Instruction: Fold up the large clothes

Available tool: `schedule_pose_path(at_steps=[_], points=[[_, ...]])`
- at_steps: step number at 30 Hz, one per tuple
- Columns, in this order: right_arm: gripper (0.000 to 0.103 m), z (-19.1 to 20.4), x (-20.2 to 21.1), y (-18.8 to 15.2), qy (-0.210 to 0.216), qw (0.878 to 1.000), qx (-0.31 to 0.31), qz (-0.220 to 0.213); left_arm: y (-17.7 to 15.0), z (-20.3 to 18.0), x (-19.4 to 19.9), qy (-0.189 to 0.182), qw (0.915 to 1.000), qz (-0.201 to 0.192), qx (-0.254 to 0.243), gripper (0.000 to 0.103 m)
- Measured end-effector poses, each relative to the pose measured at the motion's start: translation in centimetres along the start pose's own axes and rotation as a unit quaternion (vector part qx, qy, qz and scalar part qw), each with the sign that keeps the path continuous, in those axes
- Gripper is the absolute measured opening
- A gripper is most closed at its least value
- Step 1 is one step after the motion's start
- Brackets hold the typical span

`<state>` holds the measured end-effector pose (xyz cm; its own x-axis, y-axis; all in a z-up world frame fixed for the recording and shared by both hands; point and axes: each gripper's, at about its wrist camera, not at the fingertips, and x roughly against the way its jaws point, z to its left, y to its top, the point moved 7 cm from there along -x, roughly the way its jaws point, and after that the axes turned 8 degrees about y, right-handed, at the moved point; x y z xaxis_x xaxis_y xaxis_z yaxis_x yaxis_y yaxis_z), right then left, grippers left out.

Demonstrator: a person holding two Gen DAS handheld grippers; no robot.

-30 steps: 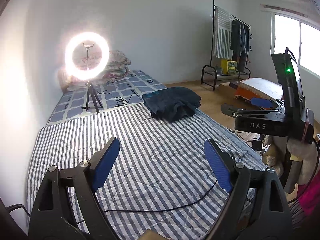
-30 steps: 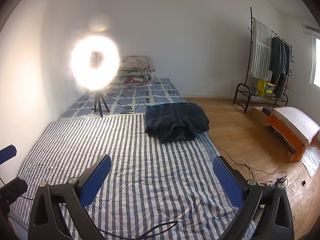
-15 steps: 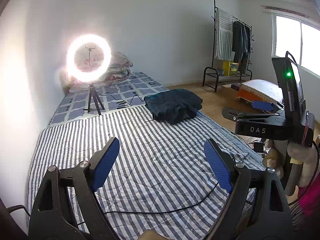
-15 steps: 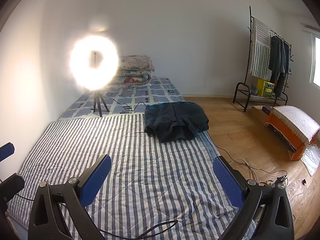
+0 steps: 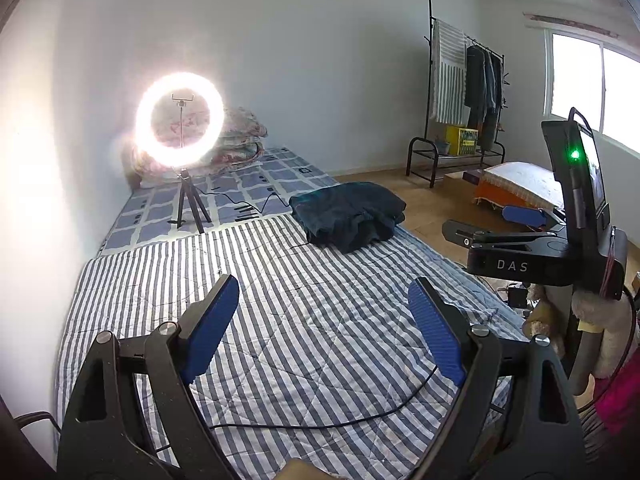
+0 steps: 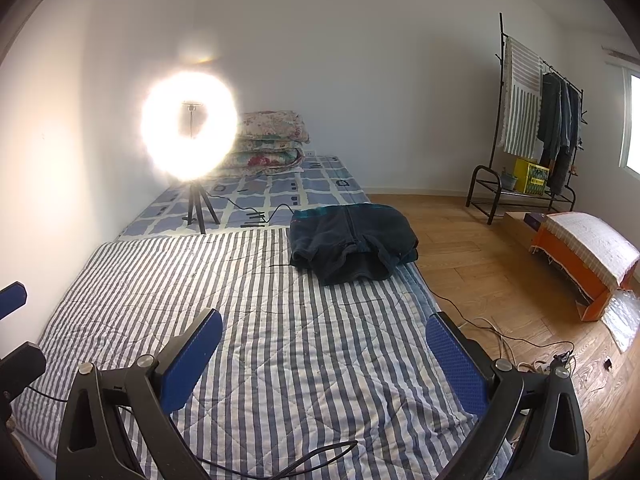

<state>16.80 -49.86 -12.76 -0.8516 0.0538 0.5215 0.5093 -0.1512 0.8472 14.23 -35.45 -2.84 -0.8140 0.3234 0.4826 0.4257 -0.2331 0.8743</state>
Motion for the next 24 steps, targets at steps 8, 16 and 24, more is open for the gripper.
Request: schedule_pose_path(at_steps=[8,16,24], points=[[0.103,0.0,-0.01,0.07,-0.001,1.0,0.0,-0.002,-0.01,-0.01,0.03,0.0,1.0,0.0,0.002,0.089],[0.103,0.16,0.1,0.01,-0.002,1.0,0.001,0.0,0.03,-0.13,0.24,-0.001,1.0,0.0,0.002,0.089],[0.103,0.19,-0.03,-0.02,-0.002,1.0,0.002,0.0,0.3,-0.14,0.53,0.009,1.0,-0.002,0.002,0.089]])
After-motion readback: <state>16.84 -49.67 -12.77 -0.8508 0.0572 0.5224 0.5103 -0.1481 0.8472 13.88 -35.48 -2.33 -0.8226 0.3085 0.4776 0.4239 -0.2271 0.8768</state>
